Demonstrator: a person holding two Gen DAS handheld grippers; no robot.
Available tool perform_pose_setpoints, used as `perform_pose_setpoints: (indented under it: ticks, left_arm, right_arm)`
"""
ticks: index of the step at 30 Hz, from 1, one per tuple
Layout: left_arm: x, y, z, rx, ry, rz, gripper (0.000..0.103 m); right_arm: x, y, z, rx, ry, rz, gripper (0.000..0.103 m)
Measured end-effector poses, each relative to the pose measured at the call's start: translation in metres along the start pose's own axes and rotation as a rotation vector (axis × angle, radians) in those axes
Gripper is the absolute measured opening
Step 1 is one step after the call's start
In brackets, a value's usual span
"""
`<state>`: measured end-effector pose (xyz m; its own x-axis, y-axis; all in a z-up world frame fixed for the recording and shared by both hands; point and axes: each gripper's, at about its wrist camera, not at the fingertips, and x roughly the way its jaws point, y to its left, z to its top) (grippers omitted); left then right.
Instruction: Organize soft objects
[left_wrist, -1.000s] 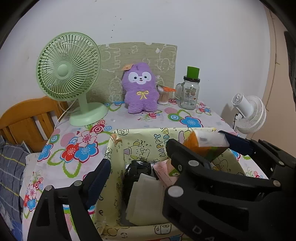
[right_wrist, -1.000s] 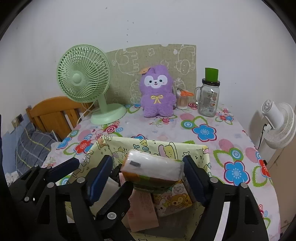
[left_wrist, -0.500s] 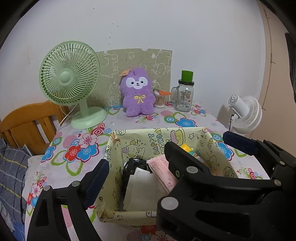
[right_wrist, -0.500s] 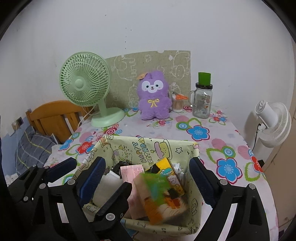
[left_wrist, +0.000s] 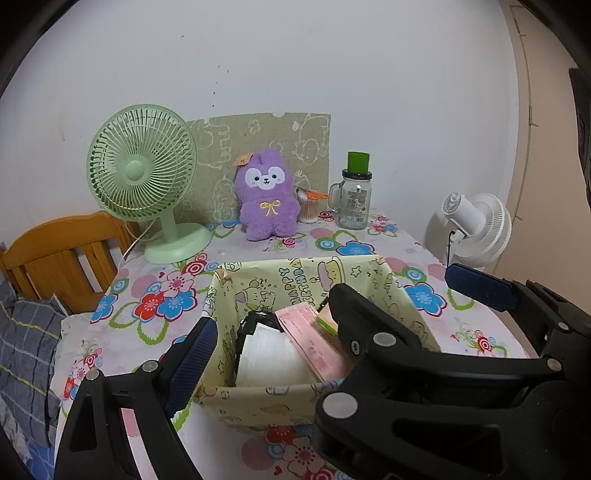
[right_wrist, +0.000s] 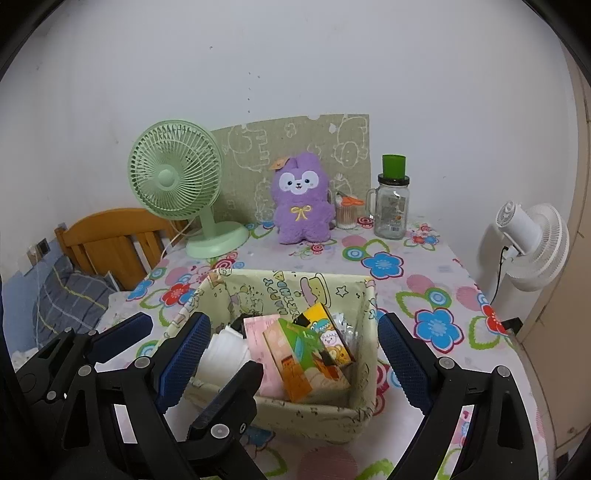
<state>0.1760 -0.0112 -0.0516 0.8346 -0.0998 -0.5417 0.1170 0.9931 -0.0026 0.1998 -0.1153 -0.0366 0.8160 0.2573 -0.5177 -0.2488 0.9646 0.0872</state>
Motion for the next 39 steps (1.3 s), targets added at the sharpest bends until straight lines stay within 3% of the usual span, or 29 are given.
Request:
perform_pose_setpoints:
  ticks: [22,39]
  left_arm:
    - [-0.046,-0.008,-0.011,-0.02,-0.037,-0.002,0.097]
    - [-0.076,-0.002,-0.031,-0.061,-0.032,0.04,0.103]
  right_arm:
    - [-0.058,-0.023,-0.014,0.029,-0.037,-0.091,0.094]
    - [-0.098,-0.045,-0.034,0.035,-0.04,-0.16,0.097]
